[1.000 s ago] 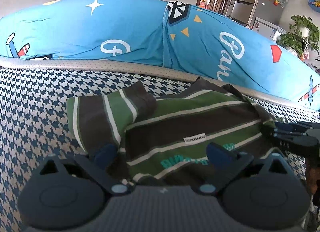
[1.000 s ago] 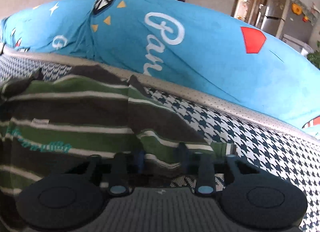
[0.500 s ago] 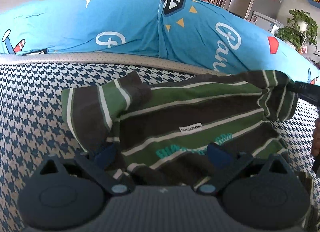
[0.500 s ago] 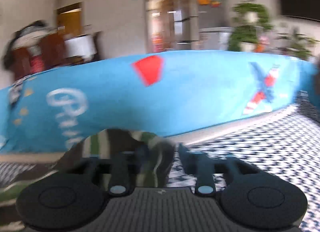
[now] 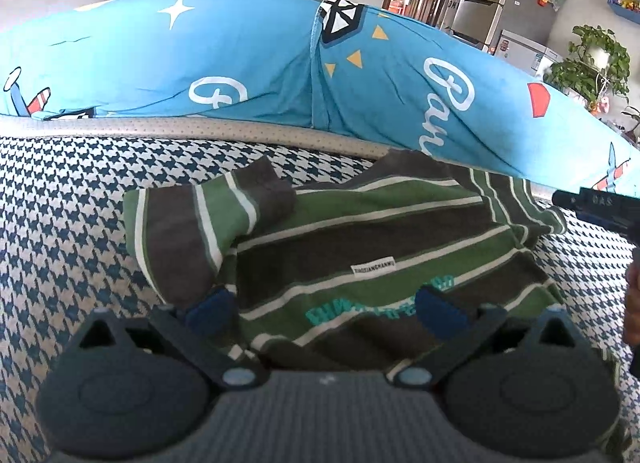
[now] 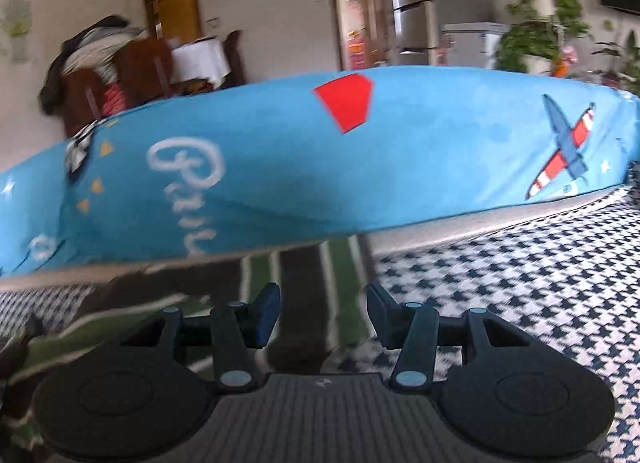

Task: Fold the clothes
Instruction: 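Grasp the shirt hem with the right gripper and lift it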

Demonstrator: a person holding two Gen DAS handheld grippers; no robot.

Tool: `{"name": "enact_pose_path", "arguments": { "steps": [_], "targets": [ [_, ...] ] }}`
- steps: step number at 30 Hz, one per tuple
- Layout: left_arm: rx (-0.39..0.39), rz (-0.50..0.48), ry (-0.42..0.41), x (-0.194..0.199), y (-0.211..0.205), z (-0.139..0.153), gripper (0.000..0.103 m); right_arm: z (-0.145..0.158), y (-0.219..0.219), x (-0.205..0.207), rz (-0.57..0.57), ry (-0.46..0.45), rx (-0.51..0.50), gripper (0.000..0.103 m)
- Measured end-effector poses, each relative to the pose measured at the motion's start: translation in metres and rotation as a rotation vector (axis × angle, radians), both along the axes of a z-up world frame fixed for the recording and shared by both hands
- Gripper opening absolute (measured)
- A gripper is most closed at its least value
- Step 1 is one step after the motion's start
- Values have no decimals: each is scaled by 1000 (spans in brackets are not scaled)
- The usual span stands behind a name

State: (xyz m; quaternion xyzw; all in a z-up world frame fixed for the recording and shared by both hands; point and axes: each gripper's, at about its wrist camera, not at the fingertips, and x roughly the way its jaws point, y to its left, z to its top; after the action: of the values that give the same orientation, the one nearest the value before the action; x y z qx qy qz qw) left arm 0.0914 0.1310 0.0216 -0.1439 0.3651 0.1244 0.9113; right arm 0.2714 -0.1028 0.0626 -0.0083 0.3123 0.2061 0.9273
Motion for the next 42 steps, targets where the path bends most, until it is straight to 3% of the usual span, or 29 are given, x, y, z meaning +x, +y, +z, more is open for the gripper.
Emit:
{"name": "enact_pose_path", "arguments": {
  "steps": [7, 11, 19, 26, 30, 37, 42],
  "targets": [
    [-14, 18, 0, -8, 3, -4, 102, 1, -3, -36, 70, 48, 12, 48],
    [-17, 29, 13, -16, 6, -8, 96, 7, -5, -63, 129, 45, 24, 48],
    [1, 16, 16, -26, 7, -11, 75, 19, -7, -124, 270, 19, 71, 48],
    [-37, 23, 33, -39, 5, -16, 59, 27, -4, -196, 434, -48, 72, 48],
    [-37, 32, 34, -47, 2, -17, 59, 23, -1, -228, 530, -45, 57, 48],
    [-51, 54, 38, -65, -1, -16, 80, 1, 11, -256, 616, -9, -39, 48],
    [-84, 53, 42, -74, 1, -16, 84, -12, 21, -266, 658, -23, -128, 48]
  ]
}}
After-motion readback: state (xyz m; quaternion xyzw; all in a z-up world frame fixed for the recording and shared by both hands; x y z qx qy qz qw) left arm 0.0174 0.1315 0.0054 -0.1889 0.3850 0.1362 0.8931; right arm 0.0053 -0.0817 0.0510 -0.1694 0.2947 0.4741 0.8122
